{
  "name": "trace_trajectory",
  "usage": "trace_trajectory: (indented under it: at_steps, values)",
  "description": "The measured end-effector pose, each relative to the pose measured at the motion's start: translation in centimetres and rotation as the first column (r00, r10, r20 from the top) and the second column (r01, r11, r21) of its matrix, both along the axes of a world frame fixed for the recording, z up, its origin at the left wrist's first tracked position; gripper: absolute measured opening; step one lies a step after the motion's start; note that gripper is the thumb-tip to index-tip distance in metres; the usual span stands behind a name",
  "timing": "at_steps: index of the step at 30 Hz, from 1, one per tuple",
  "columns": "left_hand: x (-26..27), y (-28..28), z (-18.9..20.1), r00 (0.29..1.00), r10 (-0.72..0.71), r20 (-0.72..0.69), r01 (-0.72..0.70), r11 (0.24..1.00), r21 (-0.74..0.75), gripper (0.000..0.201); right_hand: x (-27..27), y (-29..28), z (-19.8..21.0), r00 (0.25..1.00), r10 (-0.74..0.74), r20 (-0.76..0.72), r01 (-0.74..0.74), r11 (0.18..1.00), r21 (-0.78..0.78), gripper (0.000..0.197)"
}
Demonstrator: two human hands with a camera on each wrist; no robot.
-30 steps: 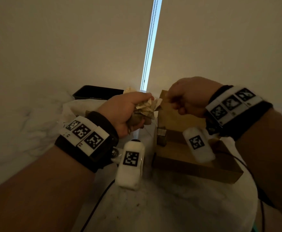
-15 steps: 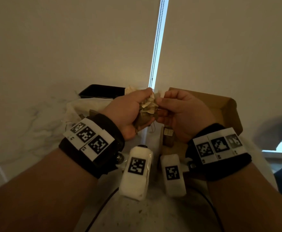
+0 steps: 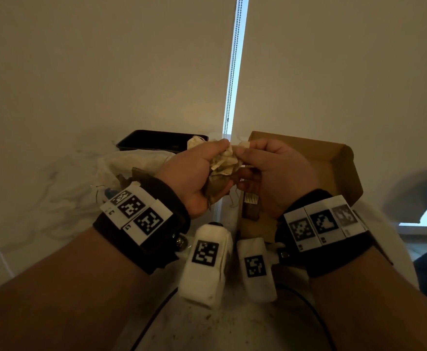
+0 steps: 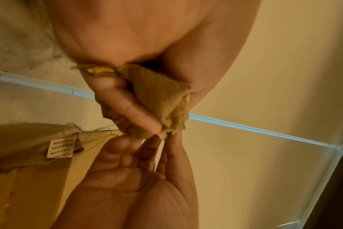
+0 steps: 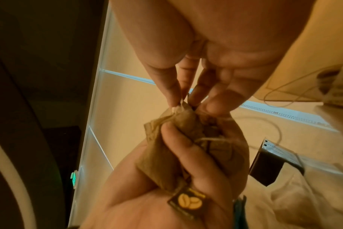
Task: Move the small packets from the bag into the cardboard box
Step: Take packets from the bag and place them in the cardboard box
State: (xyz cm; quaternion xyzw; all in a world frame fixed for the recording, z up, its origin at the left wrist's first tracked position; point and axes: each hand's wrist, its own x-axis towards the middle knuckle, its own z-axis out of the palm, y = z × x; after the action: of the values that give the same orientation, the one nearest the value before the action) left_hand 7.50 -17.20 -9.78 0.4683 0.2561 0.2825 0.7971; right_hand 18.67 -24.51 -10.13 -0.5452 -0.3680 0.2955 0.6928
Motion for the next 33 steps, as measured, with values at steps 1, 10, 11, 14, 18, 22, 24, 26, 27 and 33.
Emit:
trace_trajectory:
  at_steps: [1, 10, 11, 14, 18, 22, 24, 26, 27, 33]
  values:
    - [-0.03, 0.01, 0.04, 1.0, 0.004, -0.002, -0.004, 1.0, -0.013, 0.025, 0.07, -0.02, 0.01, 1.0, -0.005, -0.018, 0.005, 1.0, 0.012, 0.011]
    - [-0.48, -0.01, 0.65, 0.999, 0.038, -0.009, -0.039, 0.995, -0.097, 0.023, 0.36, 0.35, -0.01, 0.973, -0.003, -0.229, 0.02, 0.997, 0.073, 0.015]
    - [-0.53, -0.08, 0.68, 0.999, 0.041, -0.01, -0.042, 0.994, -0.103, 0.023, 0.38, 0.33, 0.02, 0.973, -0.008, -0.229, 0.026, 0.997, 0.077, 0.015]
    - [-0.62, -0.15, 0.75, 0.999, 0.051, -0.012, -0.052, 0.991, -0.121, 0.026, 0.37, 0.26, 0.11, 0.979, -0.015, -0.205, 0.034, 0.995, 0.09, 0.016]
    - [-0.71, -0.42, 0.9, 1.0, 0.021, -0.009, -0.022, 0.995, -0.095, 0.023, 0.29, 0.3, 0.11, 0.984, -0.008, -0.176, 0.027, 0.994, 0.106, 0.019]
    - [-0.57, -0.42, 0.83, 1.0, 0.007, -0.015, -0.008, 0.996, -0.085, 0.025, 0.16, 0.41, 0.04, 0.99, -0.001, -0.139, 0.018, 0.992, 0.124, 0.02]
    - [-0.53, -0.42, 0.92, 1.0, 0.016, 0.0, -0.016, 0.995, -0.103, 0.024, 0.36, 0.36, 0.13, 0.989, -0.01, -0.147, 0.031, 0.99, 0.14, 0.019]
    - [-0.51, -0.33, 0.96, 0.998, 0.061, 0.029, -0.057, 0.991, -0.122, 0.022, 0.56, 0.21, 0.26, 0.987, -0.028, -0.156, 0.05, 0.989, 0.141, 0.017]
    - [-0.53, -0.29, 0.96, 0.996, 0.081, 0.045, -0.074, 0.989, -0.13, 0.02, 0.64, 0.21, 0.29, 0.986, -0.026, -0.166, 0.051, 0.988, 0.146, 0.017]
    - [-0.44, -0.08, 0.75, 0.988, 0.114, 0.108, -0.098, 0.984, -0.146, 0.022, 0.34, 0.13, 0.58, 0.973, -0.048, -0.227, 0.084, 0.985, 0.15, 0.022]
